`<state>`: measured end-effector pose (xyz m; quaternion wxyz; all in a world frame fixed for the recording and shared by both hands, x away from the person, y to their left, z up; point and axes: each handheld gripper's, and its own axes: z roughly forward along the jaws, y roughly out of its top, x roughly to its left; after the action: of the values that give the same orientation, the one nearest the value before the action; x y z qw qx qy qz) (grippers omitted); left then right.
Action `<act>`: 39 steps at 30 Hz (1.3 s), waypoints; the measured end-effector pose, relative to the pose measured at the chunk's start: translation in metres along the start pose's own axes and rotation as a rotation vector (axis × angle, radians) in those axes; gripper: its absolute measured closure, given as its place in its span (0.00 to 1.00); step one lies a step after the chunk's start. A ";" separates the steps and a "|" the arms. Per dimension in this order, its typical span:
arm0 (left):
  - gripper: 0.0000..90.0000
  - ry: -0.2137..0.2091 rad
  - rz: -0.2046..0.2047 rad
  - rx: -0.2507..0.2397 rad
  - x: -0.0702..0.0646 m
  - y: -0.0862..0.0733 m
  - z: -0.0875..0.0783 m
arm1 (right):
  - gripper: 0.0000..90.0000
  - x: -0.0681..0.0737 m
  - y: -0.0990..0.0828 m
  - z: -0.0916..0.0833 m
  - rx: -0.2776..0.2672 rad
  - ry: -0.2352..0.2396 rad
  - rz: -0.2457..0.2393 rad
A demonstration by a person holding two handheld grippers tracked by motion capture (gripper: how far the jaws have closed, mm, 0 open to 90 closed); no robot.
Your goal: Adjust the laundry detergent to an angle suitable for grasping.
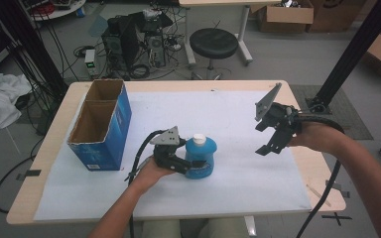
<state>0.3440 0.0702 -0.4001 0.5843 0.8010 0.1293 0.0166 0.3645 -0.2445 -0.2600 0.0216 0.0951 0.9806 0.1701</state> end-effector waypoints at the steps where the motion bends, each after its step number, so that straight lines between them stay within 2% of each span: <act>1: 0.29 0.002 -0.003 0.001 0.000 0.000 0.000 | 0.21 0.000 0.000 0.000 0.000 0.001 0.001; 7: 0.22 0.009 -0.027 0.011 0.000 0.001 -0.001 | 0.21 0.001 0.001 0.000 -0.002 0.000 0.001; 13: 0.21 0.012 -0.025 0.011 -0.002 0.002 -0.004 | 0.21 0.001 0.001 0.000 -0.001 -0.001 0.000; 15: 0.17 0.020 -0.032 0.010 -0.002 0.003 -0.005 | 0.21 0.001 0.001 0.000 -0.002 0.000 0.000; 27: 0.17 0.043 -0.037 0.018 -0.006 0.007 -0.017 | 0.21 0.003 0.001 -0.001 -0.007 -0.002 -0.004; 34: 0.17 0.060 -0.011 0.059 -0.013 0.017 -0.033 | 0.21 0.003 0.000 0.000 -0.008 0.003 -0.005; 36: 0.17 0.079 0.012 0.086 -0.015 0.022 -0.040 | 0.21 0.002 0.000 0.001 -0.010 0.003 -0.007; 39: 0.17 0.098 0.021 0.119 -0.015 0.029 -0.049 | 0.21 0.002 -0.001 0.001 -0.013 0.004 -0.008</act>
<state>0.3262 0.1041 -0.3551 0.5285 0.8338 0.1500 0.0545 0.3623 -0.2444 -0.2610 0.0212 0.0906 0.9799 0.1765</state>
